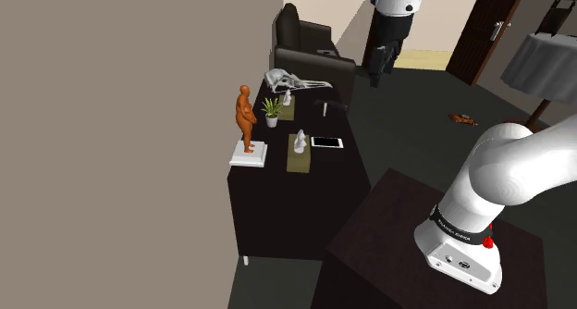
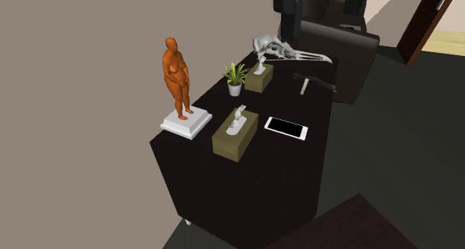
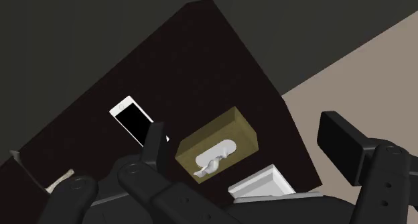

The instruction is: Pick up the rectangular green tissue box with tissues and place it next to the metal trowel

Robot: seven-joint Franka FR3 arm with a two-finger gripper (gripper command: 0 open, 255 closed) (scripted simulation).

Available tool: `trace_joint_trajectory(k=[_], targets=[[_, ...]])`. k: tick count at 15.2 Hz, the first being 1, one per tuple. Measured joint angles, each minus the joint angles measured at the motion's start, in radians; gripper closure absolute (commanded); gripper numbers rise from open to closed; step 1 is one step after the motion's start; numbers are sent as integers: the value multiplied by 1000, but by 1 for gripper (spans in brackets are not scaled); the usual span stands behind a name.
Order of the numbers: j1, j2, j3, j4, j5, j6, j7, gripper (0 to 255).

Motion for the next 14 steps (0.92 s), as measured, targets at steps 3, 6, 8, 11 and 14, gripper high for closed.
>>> trace_joint_trajectory(k=[3,6,8,11,14], targets=[[-1,18,-22,-22,6,46,-15,0],[-3,62,-75,-72,21,155,-55,0],[-2,101,-111,-98,35,232,-85,0],[2,186,-168,-114,64,344,-141,0],[18,281,-214,-122,113,455,-195,0]])
